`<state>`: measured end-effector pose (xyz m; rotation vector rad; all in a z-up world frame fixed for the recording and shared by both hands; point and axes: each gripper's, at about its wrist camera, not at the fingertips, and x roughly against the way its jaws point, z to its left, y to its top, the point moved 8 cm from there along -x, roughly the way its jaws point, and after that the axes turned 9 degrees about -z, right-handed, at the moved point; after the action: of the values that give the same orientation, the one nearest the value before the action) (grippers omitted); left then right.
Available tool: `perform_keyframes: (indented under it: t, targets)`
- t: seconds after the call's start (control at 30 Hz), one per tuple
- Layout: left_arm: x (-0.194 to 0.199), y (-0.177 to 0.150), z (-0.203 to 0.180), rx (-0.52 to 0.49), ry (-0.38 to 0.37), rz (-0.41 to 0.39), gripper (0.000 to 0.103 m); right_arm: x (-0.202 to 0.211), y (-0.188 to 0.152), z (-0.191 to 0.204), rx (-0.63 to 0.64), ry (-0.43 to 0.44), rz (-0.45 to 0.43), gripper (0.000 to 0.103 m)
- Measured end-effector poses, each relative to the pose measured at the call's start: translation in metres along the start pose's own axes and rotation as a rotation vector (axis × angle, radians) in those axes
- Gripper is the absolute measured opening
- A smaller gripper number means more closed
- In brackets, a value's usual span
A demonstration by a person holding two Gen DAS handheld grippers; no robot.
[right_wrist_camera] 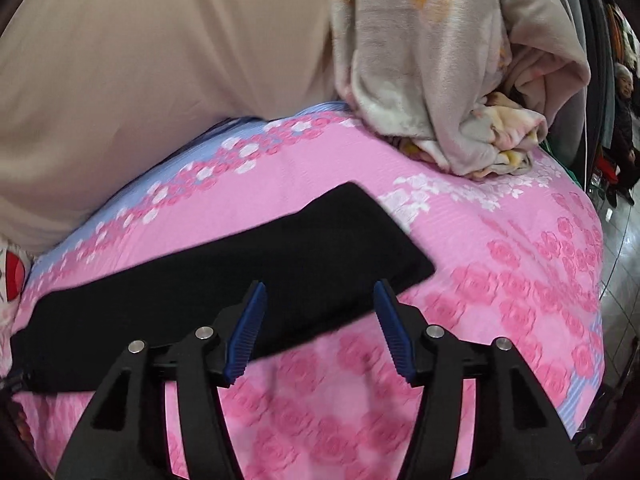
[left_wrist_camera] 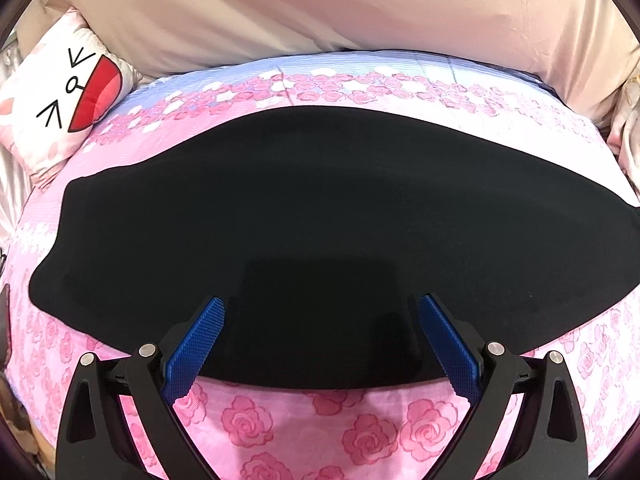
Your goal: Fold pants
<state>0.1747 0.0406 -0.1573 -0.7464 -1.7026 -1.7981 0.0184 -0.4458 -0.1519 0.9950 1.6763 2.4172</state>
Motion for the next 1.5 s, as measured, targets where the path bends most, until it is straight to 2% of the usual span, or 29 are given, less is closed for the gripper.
perform_keyframes:
  t: [0.03,0.07,0.17,0.33,0.37,0.4,0.47,0.57,0.6,0.67,0.7,0.77,0.8,0.87,0.9,0.93,0.97,1.0,1.07,1.1,1.17,1.2,1.27,1.33,1.43,1.47,1.5]
  targets:
    - [0.001,0.001,0.001,-0.001,0.005,-0.006,0.097,0.0,-0.004,0.013,0.009,0.029,0.008,0.054]
    - [0.002,0.002,0.003,0.002,0.011,-0.017,0.097,-0.002,-0.006,0.032,0.025,0.069,0.02,0.047]
    - [0.005,0.006,0.02,0.025,0.034,-0.04,0.097,-0.008,-0.005,0.087,0.085,0.171,0.035,0.042]
    - [-0.009,-0.011,0.066,0.068,0.132,0.009,0.097,-0.035,-0.016,0.22,0.197,0.41,0.136,0.041]
    - [-0.013,-0.016,0.072,0.079,0.132,0.022,0.098,-0.044,-0.025,0.255,0.241,0.457,0.168,0.041]
    - [-0.014,-0.019,0.075,0.103,0.104,0.012,0.098,-0.05,-0.033,0.275,0.276,0.478,0.188,0.041]
    - [-0.013,-0.02,0.075,0.105,0.099,-0.002,0.098,-0.072,-0.055,0.321,0.37,0.509,0.24,0.039]
    - [-0.012,-0.02,0.072,0.077,0.118,-0.023,0.098,-0.113,-0.063,0.332,0.444,0.411,0.235,0.037]
    - [-0.013,-0.02,0.071,0.073,0.12,-0.029,0.098,-0.122,-0.054,0.328,0.398,0.405,0.211,0.028]
    - [-0.013,-0.02,0.069,0.068,0.115,-0.036,0.098,-0.125,-0.039,0.317,0.318,0.351,0.215,0.028]
    - [-0.013,-0.02,0.07,0.073,0.106,-0.034,0.098,-0.114,-0.035,0.322,0.295,0.386,0.211,0.032]
    - [-0.015,-0.019,0.072,0.083,0.096,-0.031,0.098,-0.092,-0.045,0.344,0.325,0.496,0.25,0.032]
    - [-0.015,-0.02,0.072,0.085,0.094,-0.033,0.098,-0.077,-0.061,0.366,0.373,0.574,0.284,0.031]
    - [-0.016,-0.02,0.071,0.081,0.1,-0.04,0.098,-0.063,-0.087,0.398,0.455,0.661,0.326,0.029]
    - [-0.016,-0.019,0.07,0.079,0.102,-0.041,0.098,-0.068,-0.102,0.412,0.502,0.663,0.344,0.028]
    - [-0.016,-0.019,0.07,0.079,0.102,-0.04,0.098,-0.082,-0.112,0.421,0.543,0.63,0.341,0.028]
    - [-0.016,-0.019,0.07,0.081,0.1,-0.04,0.098,-0.088,-0.107,0.429,0.547,0.631,0.276,0.028]
    - [-0.016,-0.02,0.07,0.083,0.097,-0.039,0.098,-0.097,-0.101,0.435,0.535,0.603,0.268,0.028]
    - [-0.016,-0.019,0.07,0.085,0.095,-0.04,0.098,-0.103,-0.088,0.438,0.432,0.586,0.279,0.029]
    - [-0.016,-0.02,0.069,0.083,0.096,-0.041,0.098,-0.096,-0.085,0.439,0.396,0.621,0.289,0.031]
    - [-0.015,-0.02,0.07,0.082,0.094,-0.044,0.098,-0.09,-0.095,0.433,0.432,0.641,0.316,0.028]
    - [-0.015,-0.021,0.07,0.083,0.092,-0.043,0.098,-0.09,-0.107,0.414,0.483,0.6,0.332,0.028]
    - [-0.014,-0.021,0.07,0.081,0.086,-0.042,0.098,-0.078,-0.101,0.369,0.421,0.613,0.314,0.027]
    - [-0.013,-0.021,0.069,0.067,0.087,-0.039,0.098,-0.069,-0.086,0.318,0.379,0.534,0.278,0.027]
    - [-0.01,-0.02,0.067,0.05,0.098,-0.026,0.097,-0.067,-0.05,0.204,0.338,0.218,0.183,0.03]
    - [-0.008,-0.017,0.066,0.054,0.101,-0.016,0.097,-0.063,-0.038,0.167,0.269,0.171,0.176,0.031]
    - [-0.004,-0.01,0.063,0.062,0.086,-0.023,0.097,-0.057,-0.031,0.148,0.203,0.19,0.178,0.031]
